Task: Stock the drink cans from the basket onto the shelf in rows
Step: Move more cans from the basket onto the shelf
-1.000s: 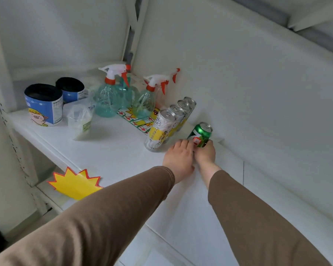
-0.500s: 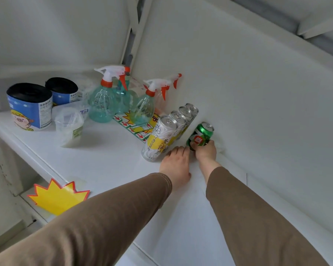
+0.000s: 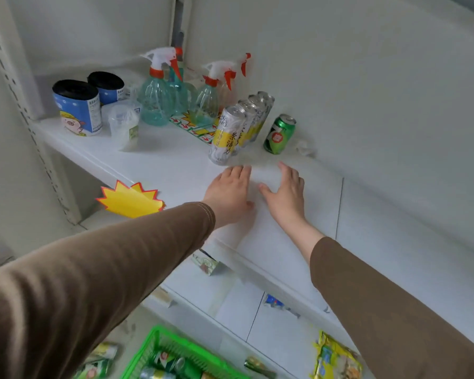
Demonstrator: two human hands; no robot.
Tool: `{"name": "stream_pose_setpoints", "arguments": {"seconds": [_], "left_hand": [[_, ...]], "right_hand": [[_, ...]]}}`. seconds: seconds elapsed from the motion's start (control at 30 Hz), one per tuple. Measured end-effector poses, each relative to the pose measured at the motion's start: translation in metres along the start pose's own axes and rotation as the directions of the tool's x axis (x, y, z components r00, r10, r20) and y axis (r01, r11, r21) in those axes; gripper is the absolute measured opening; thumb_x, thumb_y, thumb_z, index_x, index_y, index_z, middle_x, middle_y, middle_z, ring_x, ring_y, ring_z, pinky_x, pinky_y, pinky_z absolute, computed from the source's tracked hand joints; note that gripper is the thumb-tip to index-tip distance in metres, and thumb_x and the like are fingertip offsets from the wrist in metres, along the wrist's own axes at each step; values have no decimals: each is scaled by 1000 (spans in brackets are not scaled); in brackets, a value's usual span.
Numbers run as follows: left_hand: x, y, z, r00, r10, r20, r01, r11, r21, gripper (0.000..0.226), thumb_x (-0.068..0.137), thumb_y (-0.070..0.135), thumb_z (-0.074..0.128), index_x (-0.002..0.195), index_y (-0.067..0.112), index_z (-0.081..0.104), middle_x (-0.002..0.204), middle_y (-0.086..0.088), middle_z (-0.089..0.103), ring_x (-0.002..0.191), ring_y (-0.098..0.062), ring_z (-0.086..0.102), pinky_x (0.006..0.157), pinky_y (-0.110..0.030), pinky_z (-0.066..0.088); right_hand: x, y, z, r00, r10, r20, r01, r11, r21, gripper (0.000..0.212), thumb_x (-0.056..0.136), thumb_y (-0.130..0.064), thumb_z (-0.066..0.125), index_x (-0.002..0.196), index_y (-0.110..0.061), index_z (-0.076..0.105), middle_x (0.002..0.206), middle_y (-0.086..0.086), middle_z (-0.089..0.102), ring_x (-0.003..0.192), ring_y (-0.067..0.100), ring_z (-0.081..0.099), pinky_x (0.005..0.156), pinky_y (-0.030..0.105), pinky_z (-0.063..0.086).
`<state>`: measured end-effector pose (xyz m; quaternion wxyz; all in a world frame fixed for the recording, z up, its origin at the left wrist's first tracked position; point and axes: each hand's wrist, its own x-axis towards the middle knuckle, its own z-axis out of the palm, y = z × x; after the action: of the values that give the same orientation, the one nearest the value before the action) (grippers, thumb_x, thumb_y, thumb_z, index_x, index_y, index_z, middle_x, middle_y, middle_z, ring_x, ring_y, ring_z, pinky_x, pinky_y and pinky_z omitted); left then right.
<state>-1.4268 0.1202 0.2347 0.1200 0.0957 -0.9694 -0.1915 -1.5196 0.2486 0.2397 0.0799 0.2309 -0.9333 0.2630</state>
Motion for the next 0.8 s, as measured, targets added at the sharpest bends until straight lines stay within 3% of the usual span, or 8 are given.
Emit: {"name": "stream_pose_setpoints", "arguments": {"seconds": [0.27,0.47,0.6,0.8], "left_hand": [[-127,-1,-9,991,110,-82,-108,994,27,85,84,41,66,150,6,26,155,-16,28,143,-33,26,118,-41,25],[-249,-12,19,961,216,-173,-212,976,43,81,85,39,62,149,3,28,156,-19,26,146,-36,22,119,-48,22],[-323,-27,75,974,207,-91,-206,978,22,83,82,31,66,150,2,27,158,-18,23,148,-36,18,120,-47,19],[-398,-64,195,986,79,146,-81,997,7,86,81,30,68,151,4,25,157,-18,25,147,-34,19,120,-46,20]], "right_hand": [[-145,-21,-12,984,-171,-57,165,982,-96,66,90,-40,67,148,-21,43,153,1,40,137,27,36,104,41,38],[-280,-8,9,944,-314,-106,299,945,-132,58,93,-39,62,145,-19,48,155,1,40,140,28,34,115,44,30],[-354,24,53,958,-284,-45,281,958,-59,55,92,-31,63,144,-17,50,154,2,42,139,26,36,116,40,28],[-438,104,152,973,-125,192,129,992,-6,55,94,-24,63,145,-14,45,150,2,44,137,24,38,117,39,32]]}}
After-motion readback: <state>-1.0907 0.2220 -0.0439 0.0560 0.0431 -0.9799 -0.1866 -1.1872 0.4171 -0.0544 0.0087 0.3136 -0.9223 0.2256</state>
